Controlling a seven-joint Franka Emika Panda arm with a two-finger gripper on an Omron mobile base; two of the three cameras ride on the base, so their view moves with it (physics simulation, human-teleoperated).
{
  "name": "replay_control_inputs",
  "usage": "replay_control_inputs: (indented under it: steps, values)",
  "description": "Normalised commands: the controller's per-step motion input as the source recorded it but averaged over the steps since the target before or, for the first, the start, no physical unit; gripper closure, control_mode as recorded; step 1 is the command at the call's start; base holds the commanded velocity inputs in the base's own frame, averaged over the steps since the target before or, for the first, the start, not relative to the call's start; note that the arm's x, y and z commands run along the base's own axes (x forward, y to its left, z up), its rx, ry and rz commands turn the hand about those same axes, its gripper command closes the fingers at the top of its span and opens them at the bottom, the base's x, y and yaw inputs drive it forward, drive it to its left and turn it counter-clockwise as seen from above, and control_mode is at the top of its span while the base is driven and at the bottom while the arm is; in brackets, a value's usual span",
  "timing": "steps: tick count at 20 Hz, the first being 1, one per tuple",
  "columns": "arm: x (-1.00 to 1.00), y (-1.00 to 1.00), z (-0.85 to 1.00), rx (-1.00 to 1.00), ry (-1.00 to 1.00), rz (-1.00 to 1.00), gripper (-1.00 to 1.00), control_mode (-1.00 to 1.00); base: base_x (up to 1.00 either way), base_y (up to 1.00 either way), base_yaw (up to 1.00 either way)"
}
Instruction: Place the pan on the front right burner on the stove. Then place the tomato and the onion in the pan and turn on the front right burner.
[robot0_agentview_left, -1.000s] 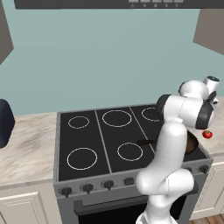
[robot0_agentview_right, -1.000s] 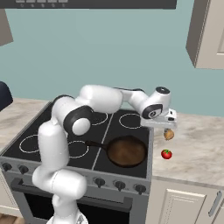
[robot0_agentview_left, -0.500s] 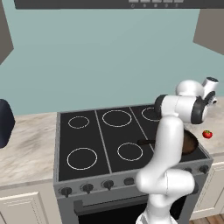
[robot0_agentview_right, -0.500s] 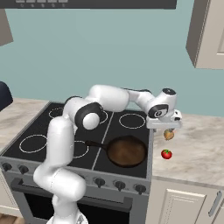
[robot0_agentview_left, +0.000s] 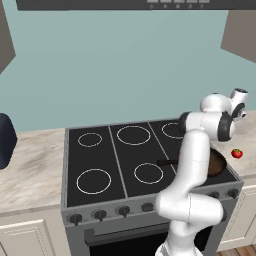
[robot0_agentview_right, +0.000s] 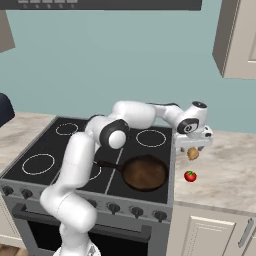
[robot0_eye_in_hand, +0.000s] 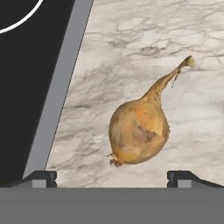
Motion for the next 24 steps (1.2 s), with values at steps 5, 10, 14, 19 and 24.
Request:
replay_control_inputs:
  steps: [5, 10, 14, 19, 24]
  values:
    - [0.26, -0.09, -0.26, 0.0, 0.07, 0.07, -1.0, -1.0, 0.0, 0.0, 0.0]
    - [0.18, -0.1, -0.25, 0.0, 0.09, 0.07, -1.0, -1.0, 0.0, 0.0, 0.0]
    - [0.0, -0.04, -0.24, 0.0, 0.11, 0.04, -1.0, -1.0, 0.0, 0.0, 0.0]
    - [0.0, 0.0, -0.14, 0.0, 0.1, 0.03, 1.0, -1.0, 0.0, 0.0, 0.0]
    - [-0.3, 0.06, 0.06, 0.0, 0.0, 0.05, 1.0, -1.0, 0.0, 0.0, 0.0]
